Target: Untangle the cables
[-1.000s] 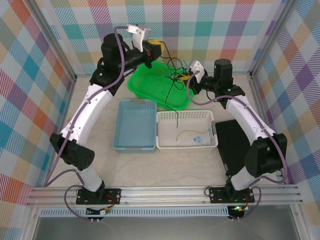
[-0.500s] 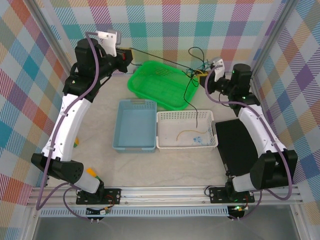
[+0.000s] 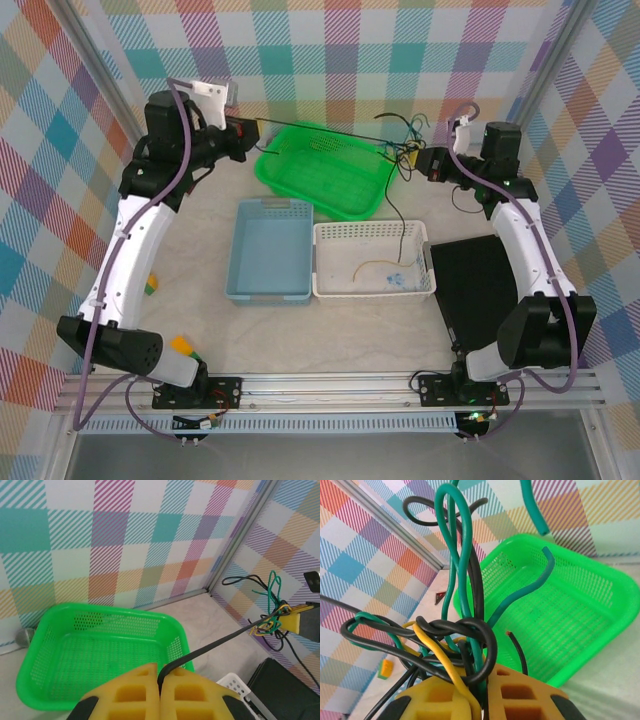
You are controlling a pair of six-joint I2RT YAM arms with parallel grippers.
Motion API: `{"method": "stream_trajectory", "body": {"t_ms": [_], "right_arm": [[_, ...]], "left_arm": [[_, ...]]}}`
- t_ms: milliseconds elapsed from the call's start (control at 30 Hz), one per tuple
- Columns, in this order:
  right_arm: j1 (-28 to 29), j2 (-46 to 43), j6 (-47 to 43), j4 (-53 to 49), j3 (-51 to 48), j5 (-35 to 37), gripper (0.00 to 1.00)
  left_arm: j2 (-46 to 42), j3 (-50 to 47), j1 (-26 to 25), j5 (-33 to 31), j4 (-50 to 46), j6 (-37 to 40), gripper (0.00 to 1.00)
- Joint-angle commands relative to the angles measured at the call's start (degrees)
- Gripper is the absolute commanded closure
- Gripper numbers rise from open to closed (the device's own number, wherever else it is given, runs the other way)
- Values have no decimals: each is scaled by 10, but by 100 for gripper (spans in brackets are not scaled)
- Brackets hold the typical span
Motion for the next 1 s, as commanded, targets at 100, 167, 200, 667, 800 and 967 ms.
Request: {"method": "stream_trajectory", "body": {"t_ms": [100, 167, 200, 667, 800, 967], "right_arm": [[-98, 35, 75, -136, 25, 210, 100], [-104, 38, 85, -160, 39, 238, 100], [-107, 39, 91, -168, 43, 247, 100], [-125, 52, 137, -209, 109, 266, 100], [-125, 34, 135, -194, 105, 233, 100], [-125, 3, 126, -165, 95, 161, 100]], "left_arm": [[-87, -6, 114, -144, 55, -21, 100], [-89, -3, 130, -139, 46, -23, 100], [-90, -1, 138, -136, 42, -24, 100], [-89, -23, 164, -75, 79, -36, 100], [-94, -26, 164, -58, 89, -32, 100], [-98, -22, 164, -56, 90, -27, 100]]}}
